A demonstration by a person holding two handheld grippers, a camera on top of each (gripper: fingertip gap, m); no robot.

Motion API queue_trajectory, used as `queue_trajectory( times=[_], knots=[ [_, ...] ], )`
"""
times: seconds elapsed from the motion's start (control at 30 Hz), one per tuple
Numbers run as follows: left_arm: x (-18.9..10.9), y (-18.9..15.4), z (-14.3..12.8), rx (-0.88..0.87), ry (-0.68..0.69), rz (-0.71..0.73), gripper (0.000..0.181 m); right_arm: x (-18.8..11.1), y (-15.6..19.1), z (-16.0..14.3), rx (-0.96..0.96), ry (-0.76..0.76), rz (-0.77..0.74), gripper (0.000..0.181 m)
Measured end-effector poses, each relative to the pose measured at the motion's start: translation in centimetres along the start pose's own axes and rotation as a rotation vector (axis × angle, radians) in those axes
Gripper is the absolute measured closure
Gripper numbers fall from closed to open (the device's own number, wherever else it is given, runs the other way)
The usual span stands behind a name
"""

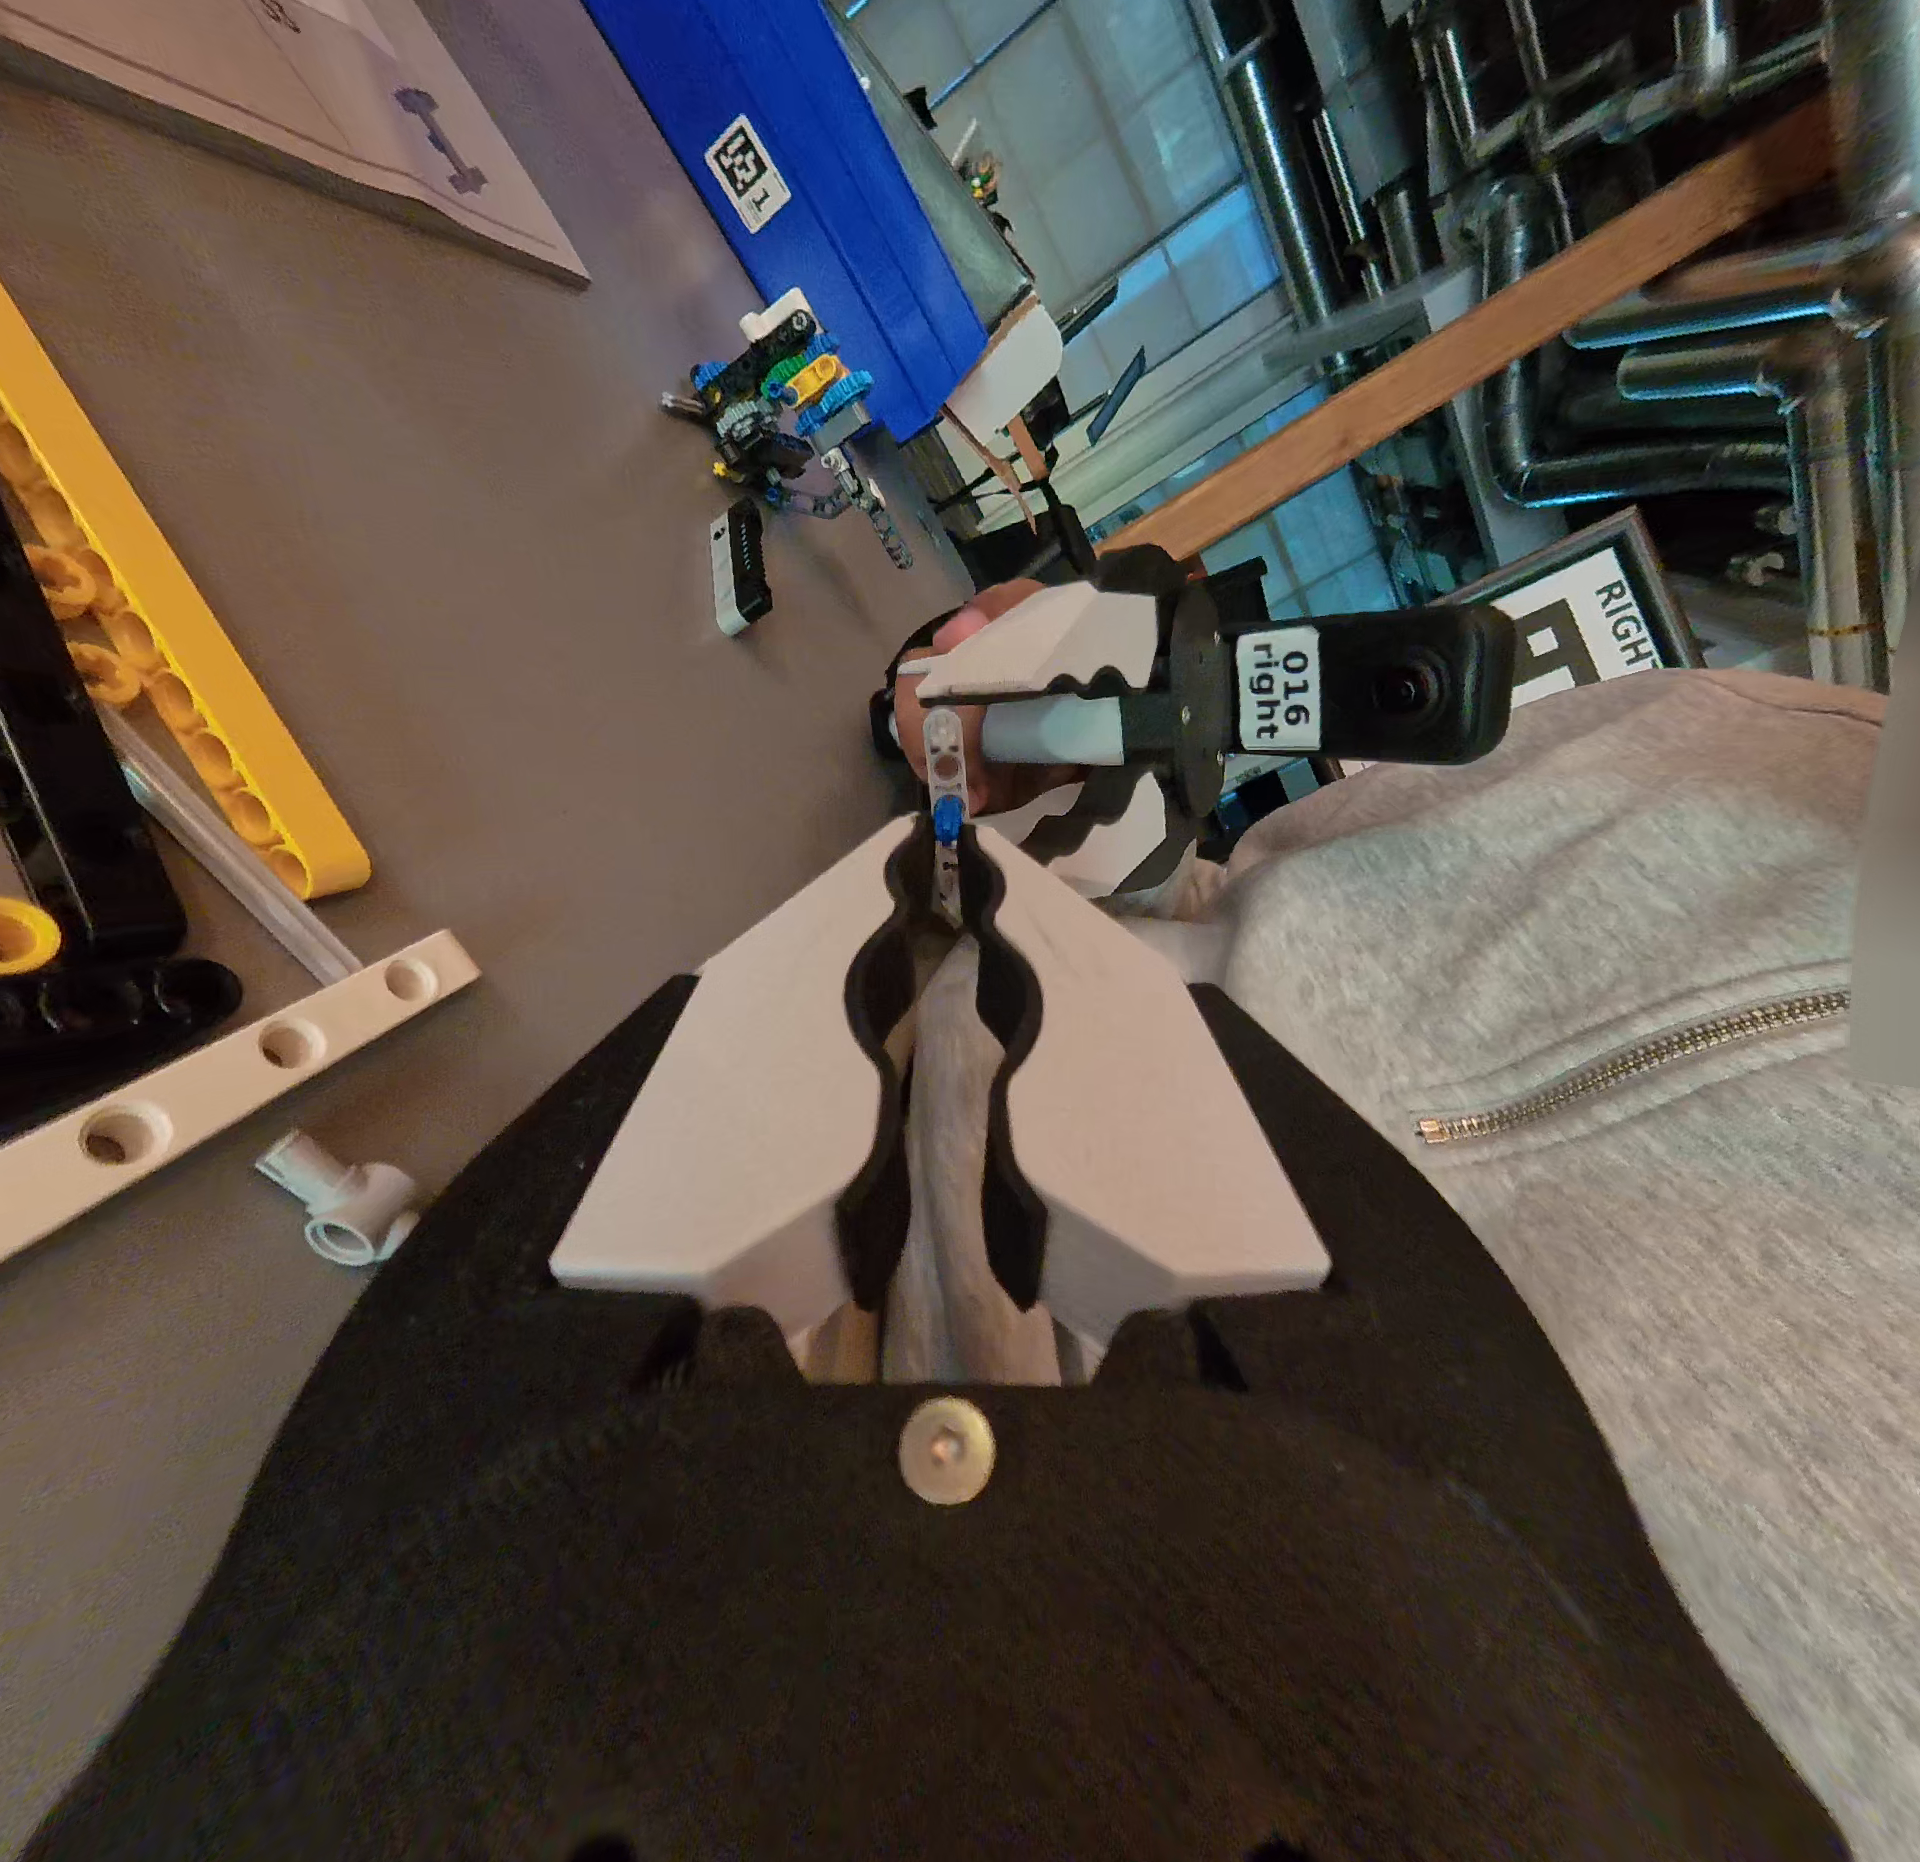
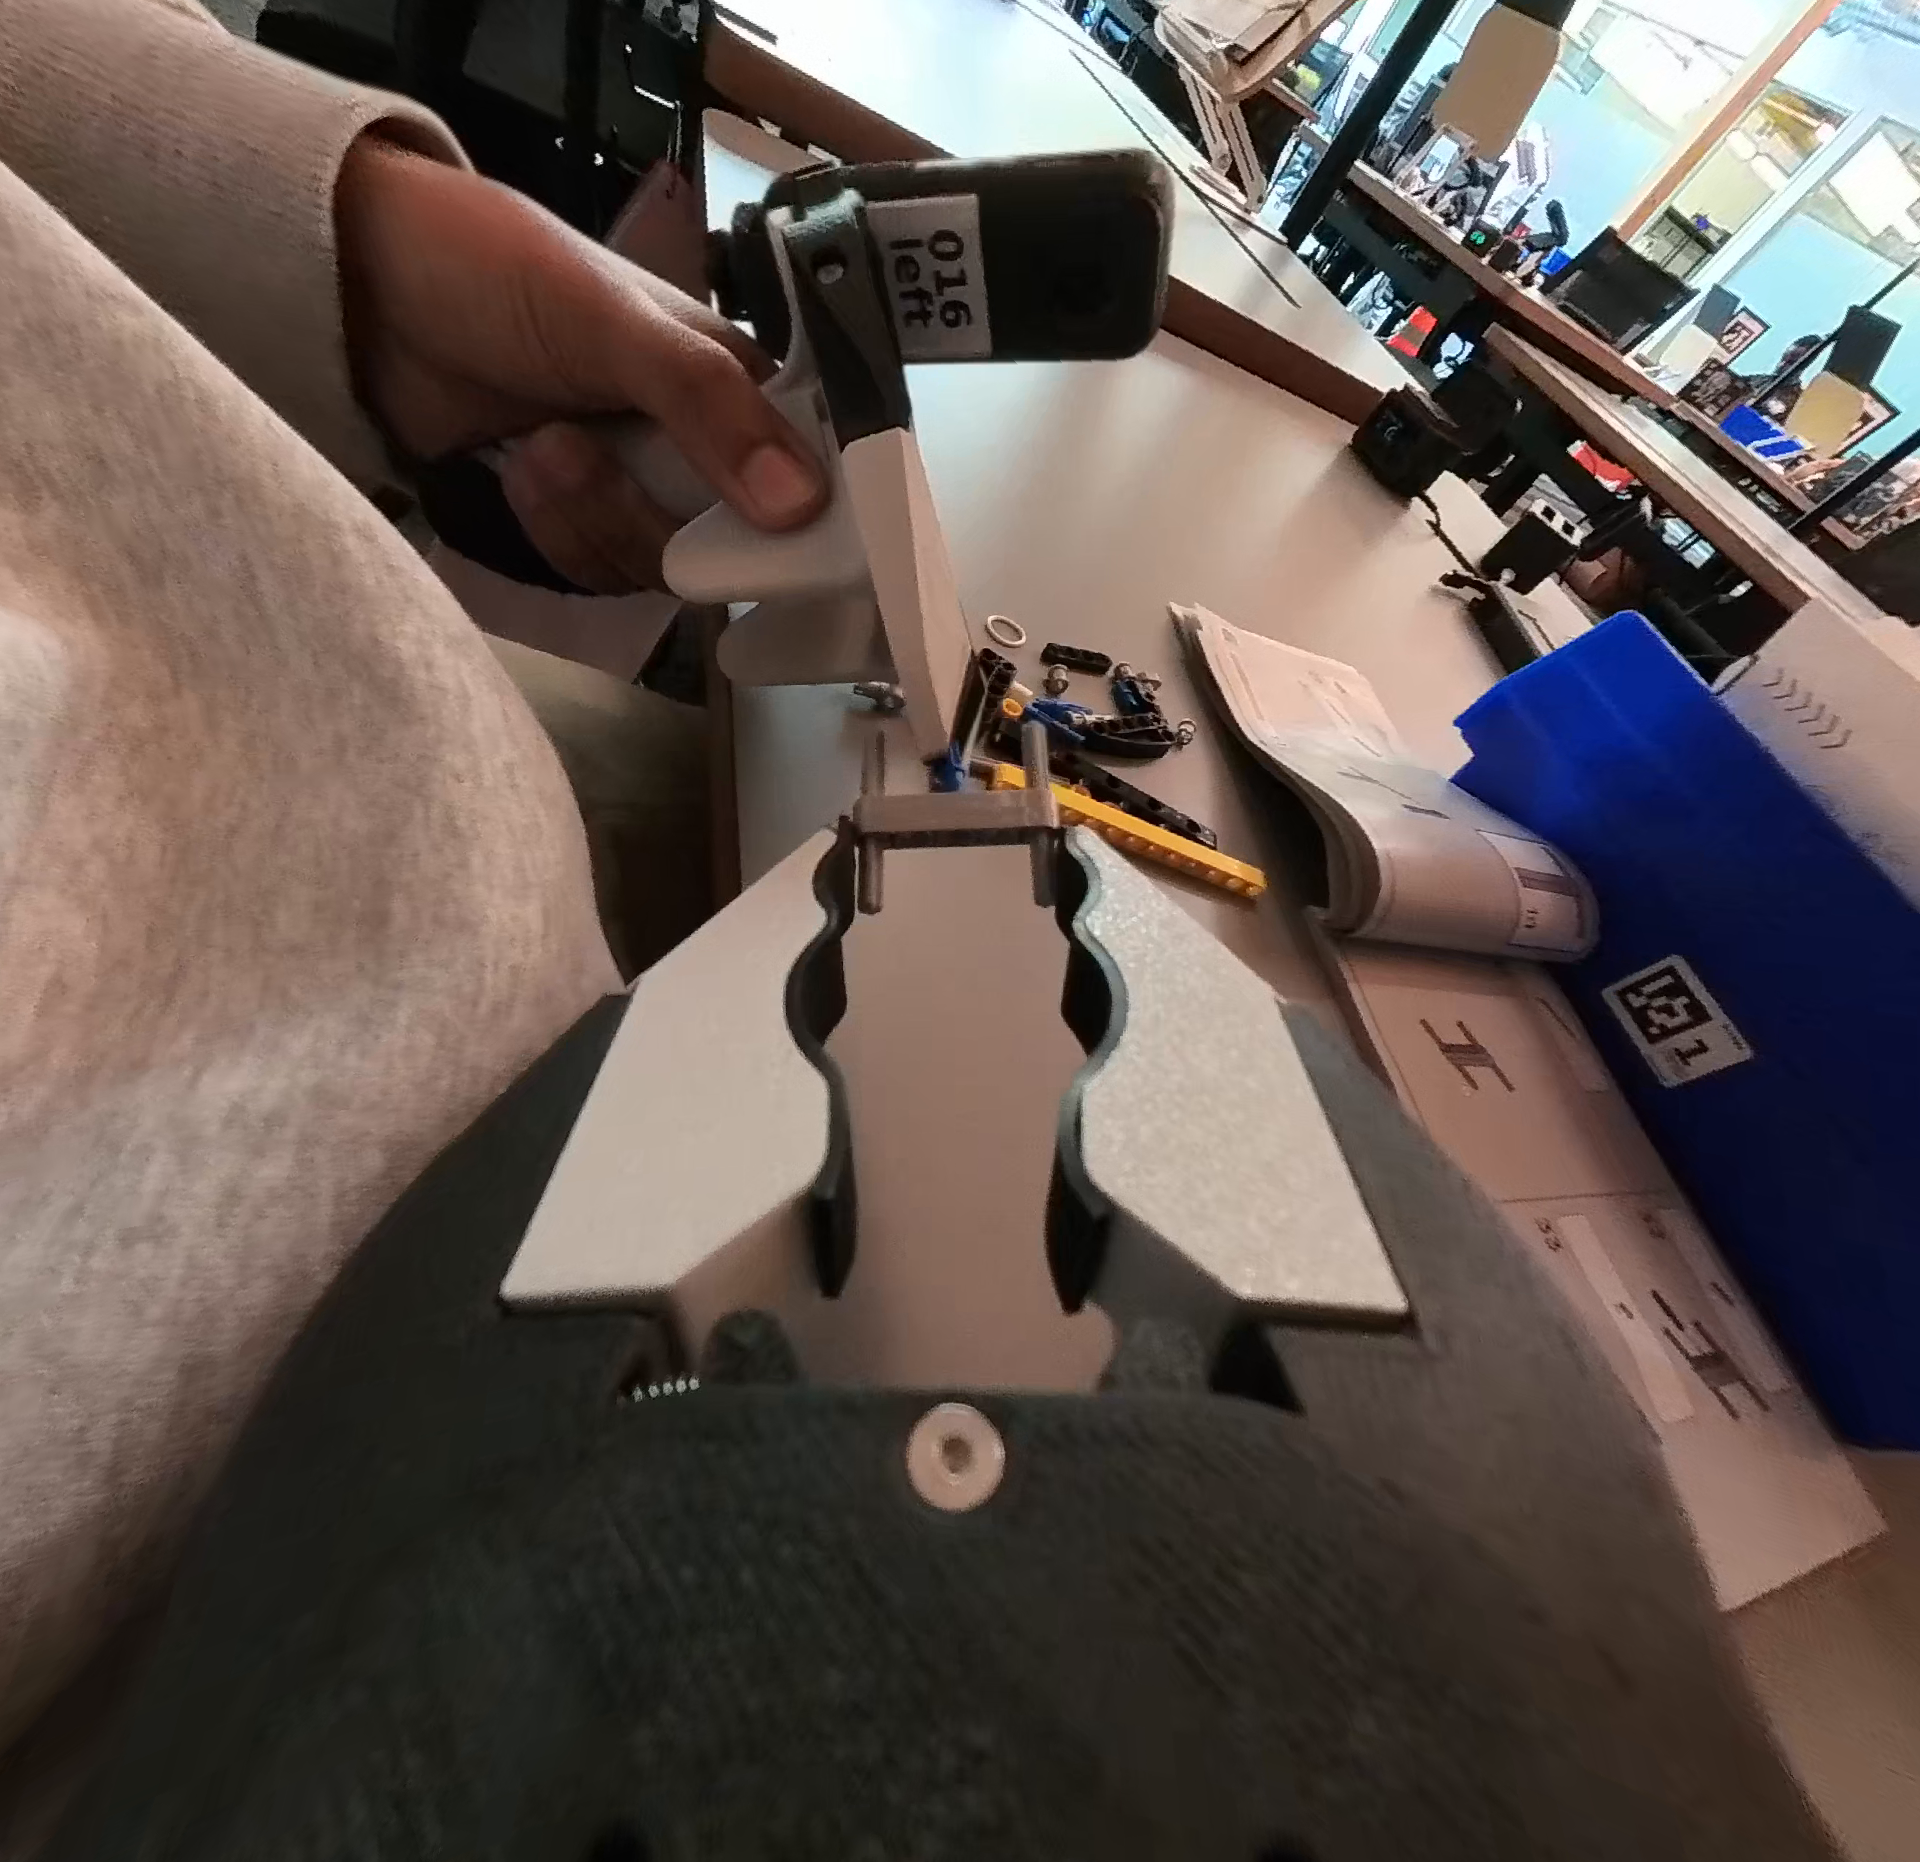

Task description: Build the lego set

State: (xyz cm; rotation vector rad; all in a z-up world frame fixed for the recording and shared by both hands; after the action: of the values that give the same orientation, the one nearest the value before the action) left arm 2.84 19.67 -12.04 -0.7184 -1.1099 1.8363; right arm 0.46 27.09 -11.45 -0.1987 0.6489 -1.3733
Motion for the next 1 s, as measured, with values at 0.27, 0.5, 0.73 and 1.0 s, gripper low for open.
queue_trajectory(
  times=[0.27, 0.5, 0.73, 1.0],
  knots=[
    [-0.17, 0.06, -0.33, 0.010, 0.046, 0.020, 0.180, 0.17, 0.26, -0.12, -0.076, -0.013, 0.017, 0.143],
    [-0.14, 0.12, -0.42, 0.052, 0.059, 0.053, 0.180, 0.18, 0.41, -0.27, -0.092, -0.007, 0.033, 0.144],
    [-0.06, 0.18, -0.47, 0.069, 0.064, 0.071, 0.180, 0.13, 0.47, -0.35, -0.089, -0.002, 0.043, 0.144],
    [0.09, 0.24, -0.64, 0.105, 0.078, 0.104, 0.181, 0.01, 0.60, -0.48, -0.069, 0.008, 0.068, 0.143]
  ],
)
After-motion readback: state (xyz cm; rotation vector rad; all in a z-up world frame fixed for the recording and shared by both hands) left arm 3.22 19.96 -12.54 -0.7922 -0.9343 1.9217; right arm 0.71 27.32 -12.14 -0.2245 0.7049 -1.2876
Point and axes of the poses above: each gripper's, where its closed fingertips meet, x out along the fingers, z out of its top, y = z × x across the jaws, the point moved 4 cm from there along -x, back along the fingers, and after that the axes turned 6 degrees about -x, right-handed, at the moved point
